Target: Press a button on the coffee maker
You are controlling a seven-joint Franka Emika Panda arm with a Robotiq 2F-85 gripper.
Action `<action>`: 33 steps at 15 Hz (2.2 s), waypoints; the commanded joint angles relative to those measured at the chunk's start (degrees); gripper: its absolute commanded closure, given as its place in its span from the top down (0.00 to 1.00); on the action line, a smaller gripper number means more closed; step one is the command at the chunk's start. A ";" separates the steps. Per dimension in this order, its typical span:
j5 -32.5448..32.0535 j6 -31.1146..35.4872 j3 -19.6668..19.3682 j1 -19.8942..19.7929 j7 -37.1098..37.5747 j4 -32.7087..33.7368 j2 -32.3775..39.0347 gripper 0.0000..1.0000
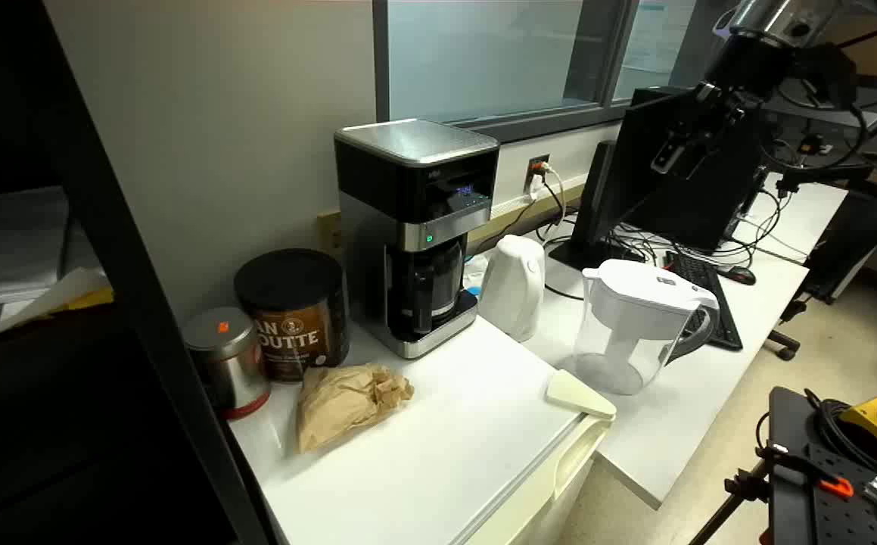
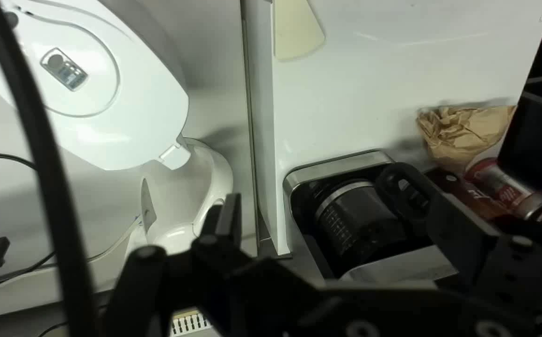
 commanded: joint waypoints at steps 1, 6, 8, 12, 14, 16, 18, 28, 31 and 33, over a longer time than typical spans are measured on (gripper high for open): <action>0.49 -0.17 1.09 -1.21 -0.38 0.14 0.11 1.00; 0.49 -0.17 1.08 -1.21 -0.38 0.16 0.09 1.00; 0.49 -0.17 1.08 -1.21 -0.38 0.16 0.09 1.00; -0.48 0.08 1.62 -1.12 -0.32 0.21 0.61 1.00; -2.24 0.86 3.01 -1.10 0.38 0.14 1.56 1.00; -5.45 2.34 5.36 -1.04 1.91 0.20 3.26 1.00; -9.73 4.11 7.77 -0.93 3.60 0.21 4.82 1.00; -51.33 15.26 18.12 -0.86 26.69 2.07 15.50 0.28; -65.25 15.82 18.30 0.51 36.71 4.06 18.75 0.06; -72.89 15.64 17.97 1.79 43.31 5.95 21.04 0.00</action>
